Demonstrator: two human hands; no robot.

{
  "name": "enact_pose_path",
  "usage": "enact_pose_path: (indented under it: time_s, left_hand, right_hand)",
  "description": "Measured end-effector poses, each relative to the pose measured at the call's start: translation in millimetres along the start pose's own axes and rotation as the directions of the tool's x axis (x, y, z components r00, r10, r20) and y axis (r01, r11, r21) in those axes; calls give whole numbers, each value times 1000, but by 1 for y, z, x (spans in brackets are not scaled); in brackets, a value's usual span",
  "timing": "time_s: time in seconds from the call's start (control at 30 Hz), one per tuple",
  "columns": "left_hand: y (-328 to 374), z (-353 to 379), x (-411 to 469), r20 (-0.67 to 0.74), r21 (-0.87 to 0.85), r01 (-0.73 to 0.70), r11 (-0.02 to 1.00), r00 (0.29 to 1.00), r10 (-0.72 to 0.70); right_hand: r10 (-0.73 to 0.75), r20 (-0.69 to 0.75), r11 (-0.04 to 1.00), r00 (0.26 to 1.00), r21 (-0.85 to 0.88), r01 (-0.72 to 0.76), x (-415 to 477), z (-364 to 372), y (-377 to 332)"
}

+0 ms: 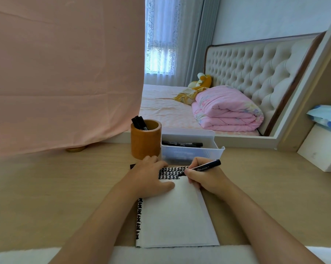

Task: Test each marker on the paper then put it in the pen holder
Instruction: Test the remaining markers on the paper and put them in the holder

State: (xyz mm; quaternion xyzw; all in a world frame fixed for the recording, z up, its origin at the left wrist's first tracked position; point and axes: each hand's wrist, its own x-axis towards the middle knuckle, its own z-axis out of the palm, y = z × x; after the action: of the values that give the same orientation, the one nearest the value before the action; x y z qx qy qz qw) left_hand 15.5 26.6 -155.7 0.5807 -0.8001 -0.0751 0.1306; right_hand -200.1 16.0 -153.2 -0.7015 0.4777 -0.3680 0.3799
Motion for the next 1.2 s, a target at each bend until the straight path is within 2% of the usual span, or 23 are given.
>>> enact_pose_path:
  time_s: [0.17,0.3,0.73,1.2]
  left_hand:
    - [0,1,1,0,-6,2,1000,1000,-2]
    - [-1,1,0,1,-22,5,1000,1000,-5]
    - [-1,0,1,21,-20,7,1000,1000,-6]
    - [-1,0,1,25,-19,12,1000,1000,-11]
  right_hand:
    - [-3,-40,998,999,-62,0,5,3,5]
    - [3,-64,999,998,-48,-6,6,3,9]
    - [-56,-33,990,998,-132,51,7,6,8]
    - [-58,-27,994,998,-95,55,5,3,9]
